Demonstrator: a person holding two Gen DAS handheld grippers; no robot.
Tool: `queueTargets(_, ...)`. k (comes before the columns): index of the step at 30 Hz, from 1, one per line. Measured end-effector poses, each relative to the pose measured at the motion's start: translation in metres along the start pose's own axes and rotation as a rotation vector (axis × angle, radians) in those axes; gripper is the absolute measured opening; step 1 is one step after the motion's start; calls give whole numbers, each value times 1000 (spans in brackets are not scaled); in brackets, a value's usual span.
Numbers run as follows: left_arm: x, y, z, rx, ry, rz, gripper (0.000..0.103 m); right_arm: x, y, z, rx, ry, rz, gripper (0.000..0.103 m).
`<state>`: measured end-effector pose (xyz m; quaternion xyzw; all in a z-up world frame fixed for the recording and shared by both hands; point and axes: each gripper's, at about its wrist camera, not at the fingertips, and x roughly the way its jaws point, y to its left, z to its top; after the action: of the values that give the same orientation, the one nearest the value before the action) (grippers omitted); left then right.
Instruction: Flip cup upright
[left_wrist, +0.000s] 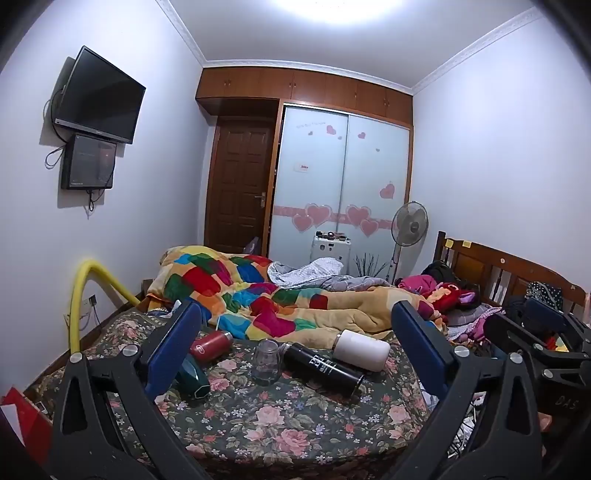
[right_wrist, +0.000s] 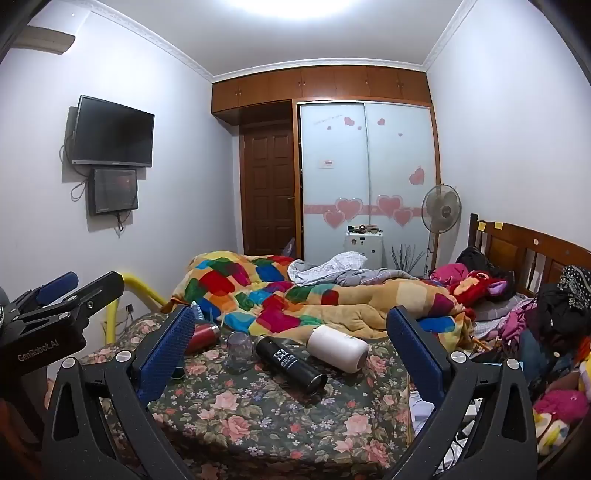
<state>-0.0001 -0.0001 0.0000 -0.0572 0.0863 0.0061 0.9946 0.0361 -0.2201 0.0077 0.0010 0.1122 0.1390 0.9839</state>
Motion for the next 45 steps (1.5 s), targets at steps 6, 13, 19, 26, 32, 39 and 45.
queueTargets(6, 6, 7, 3, -4, 7, 18, 103, 0, -1, 1, 5, 4, 5, 103)
queueTargets(13, -1, 5, 2, -9, 5, 38, 103, 3, 2, -1, 6, 7, 8, 103)
queueTargets(19, -1, 7, -2, -32, 13, 53, 103, 1, 6, 0, 2, 9, 10, 103)
queueTargets(26, 0, 9, -4, -35, 15, 58, 103, 1, 4, 0, 2, 11, 12, 103)
queueTargets(32, 2, 10, -4, -26, 20, 59, 103, 1, 4, -1, 0, 12, 13, 103)
queueTargets(39, 3, 9, -5, -27, 21, 56, 103, 2, 4, -1, 0, 14, 13, 103)
queueTargets(45, 4, 7, -4, -24, 22, 55, 103, 3, 7, -3, -4, 15, 17, 103)
